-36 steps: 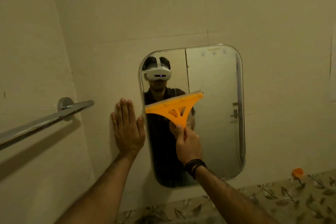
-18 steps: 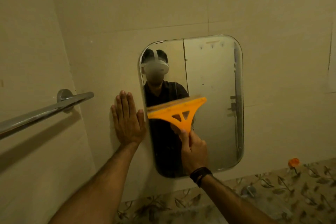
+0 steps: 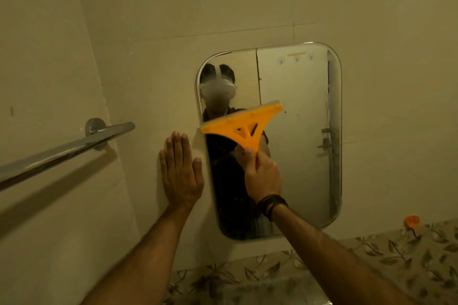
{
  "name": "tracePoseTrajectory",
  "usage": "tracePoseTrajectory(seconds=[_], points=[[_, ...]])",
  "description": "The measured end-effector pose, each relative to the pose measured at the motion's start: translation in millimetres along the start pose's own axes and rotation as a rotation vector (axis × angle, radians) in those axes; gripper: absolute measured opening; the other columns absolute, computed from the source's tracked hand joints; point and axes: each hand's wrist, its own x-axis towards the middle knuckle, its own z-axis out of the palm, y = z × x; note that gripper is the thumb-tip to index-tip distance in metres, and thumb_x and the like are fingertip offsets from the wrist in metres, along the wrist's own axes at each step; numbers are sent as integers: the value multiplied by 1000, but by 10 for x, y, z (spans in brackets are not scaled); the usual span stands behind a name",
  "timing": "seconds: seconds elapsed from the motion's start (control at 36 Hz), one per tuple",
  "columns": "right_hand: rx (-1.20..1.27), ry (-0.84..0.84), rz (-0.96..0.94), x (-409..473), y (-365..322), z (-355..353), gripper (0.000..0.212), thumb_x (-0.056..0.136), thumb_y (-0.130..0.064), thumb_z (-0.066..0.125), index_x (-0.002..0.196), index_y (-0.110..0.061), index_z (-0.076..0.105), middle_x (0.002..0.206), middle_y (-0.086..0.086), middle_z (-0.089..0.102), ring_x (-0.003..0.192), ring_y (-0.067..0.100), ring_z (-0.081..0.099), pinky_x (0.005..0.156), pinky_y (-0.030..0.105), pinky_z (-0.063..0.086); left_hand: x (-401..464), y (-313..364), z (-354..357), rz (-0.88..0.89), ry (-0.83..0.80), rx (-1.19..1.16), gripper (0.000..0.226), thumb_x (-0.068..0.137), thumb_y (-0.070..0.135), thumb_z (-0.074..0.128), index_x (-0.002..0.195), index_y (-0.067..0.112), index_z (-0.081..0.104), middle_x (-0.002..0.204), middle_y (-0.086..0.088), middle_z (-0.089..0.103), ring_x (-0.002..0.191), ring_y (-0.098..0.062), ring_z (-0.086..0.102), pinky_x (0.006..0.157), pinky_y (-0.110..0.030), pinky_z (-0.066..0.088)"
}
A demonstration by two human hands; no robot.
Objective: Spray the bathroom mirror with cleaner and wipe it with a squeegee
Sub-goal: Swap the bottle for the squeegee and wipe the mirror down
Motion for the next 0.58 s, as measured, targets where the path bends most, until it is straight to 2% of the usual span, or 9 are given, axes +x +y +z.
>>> tracePoseTrajectory(seconds=[0.06, 0.17, 0.28, 0.36, 0.5, 0.58], points=[[-18, -5, 25, -232, 176, 29, 50, 96, -58, 28, 102, -20, 60, 65, -9, 50, 50, 2, 46, 50, 18, 32, -5, -3, 1, 11, 7, -1, 65, 107, 39, 23, 164, 8, 14, 172, -12, 9, 160, -26, 5, 130, -43, 1], [-34, 4, 105, -662, 504, 93, 63, 90, -70, 23, 91, -21, 64, 58, -8, 54, 47, 5, 49, 50, 22, 34, -10, -18, 29, 8, 9, -10, 66, 107, 40, 22, 164, 10, 11, 172, -12, 10, 160, -26, 5, 130, -46, 4], [-53, -26, 165, -957, 645, 77, 54, 95, -63, 28, 91, -24, 65, 54, -11, 50, 47, 3, 49, 49, 19, 33, -14, -28, 42, 8, 5, -8, 66, 107, 42, 20, 164, 12, 6, 172, -13, 12, 160, -27, 8, 129, -47, 6], [-70, -31, 168, -1047, 685, 64, 57, 94, -66, 27, 96, -25, 67, 56, -10, 53, 49, 4, 50, 49, 21, 35, -7, -22, 33, 15, 5, -10, 65, 107, 43, 15, 164, 12, 5, 172, -13, 12, 160, -28, 9, 129, -47, 5], [-23, 8, 101, -1021, 530, -16, 37, 97, -57, 34, 73, -35, 53, 48, -10, 43, 43, 7, 47, 43, 16, 29, -2, -20, 27, 11, -3, 1, 66, 106, 41, 21, 164, 11, 8, 172, -14, 13, 160, -27, 8, 129, -47, 5], [31, 88, 41, -797, 323, -99, 35, 95, -56, 36, 67, -39, 47, 46, -10, 40, 42, 9, 43, 42, 16, 25, 0, -21, 14, 3, -5, -13, 67, 106, 43, 20, 164, 10, 13, 172, -13, 15, 160, -25, 8, 129, -45, 4]])
